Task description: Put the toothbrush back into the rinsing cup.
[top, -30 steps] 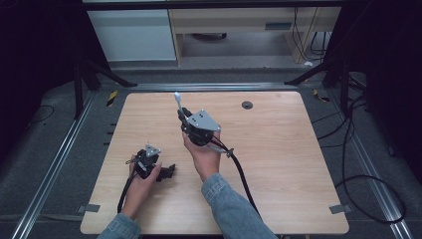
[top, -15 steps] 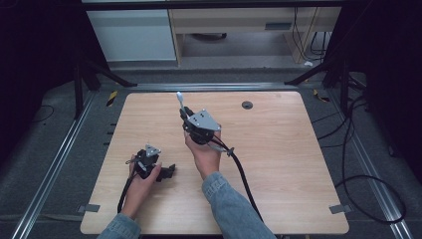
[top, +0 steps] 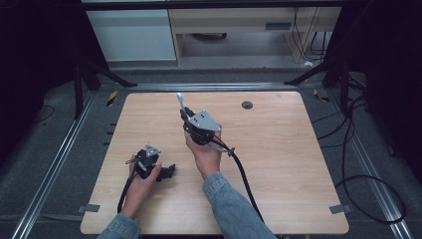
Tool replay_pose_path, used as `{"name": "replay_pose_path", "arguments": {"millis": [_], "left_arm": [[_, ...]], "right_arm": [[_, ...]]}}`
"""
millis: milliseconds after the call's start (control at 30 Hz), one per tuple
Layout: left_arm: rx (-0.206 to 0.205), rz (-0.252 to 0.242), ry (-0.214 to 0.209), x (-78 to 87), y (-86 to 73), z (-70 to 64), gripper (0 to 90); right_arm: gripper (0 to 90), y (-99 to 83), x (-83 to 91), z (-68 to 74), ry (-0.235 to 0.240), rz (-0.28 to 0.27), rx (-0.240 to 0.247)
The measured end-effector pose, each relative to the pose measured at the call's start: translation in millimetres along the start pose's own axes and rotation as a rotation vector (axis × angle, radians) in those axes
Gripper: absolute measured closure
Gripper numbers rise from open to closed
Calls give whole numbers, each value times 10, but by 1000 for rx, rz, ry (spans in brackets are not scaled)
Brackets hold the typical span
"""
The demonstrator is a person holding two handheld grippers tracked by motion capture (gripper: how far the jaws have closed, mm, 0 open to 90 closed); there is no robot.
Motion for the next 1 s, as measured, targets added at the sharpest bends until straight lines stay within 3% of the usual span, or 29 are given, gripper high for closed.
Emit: {"name": "replay_pose_path", "arguments": {"millis": [300, 1000], "left_arm": [[0, 0, 0, 0, 0, 0, 0], [-4, 4, 0, 3, -2, 2, 0]], "right_arm": [[794, -83, -10, -16, -3, 11, 4], [794, -470, -57, -15, 1, 64, -26]]}}
Point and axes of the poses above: each handheld gripper's, and its own axes: x roughly backward along the jaws, y roughly out of its top, z roughly to its left, the point moved 6 cm from there along -x, roughly forward along the jaws, and after that the axes turned 2 degrees about x, right-handed, at the moved point
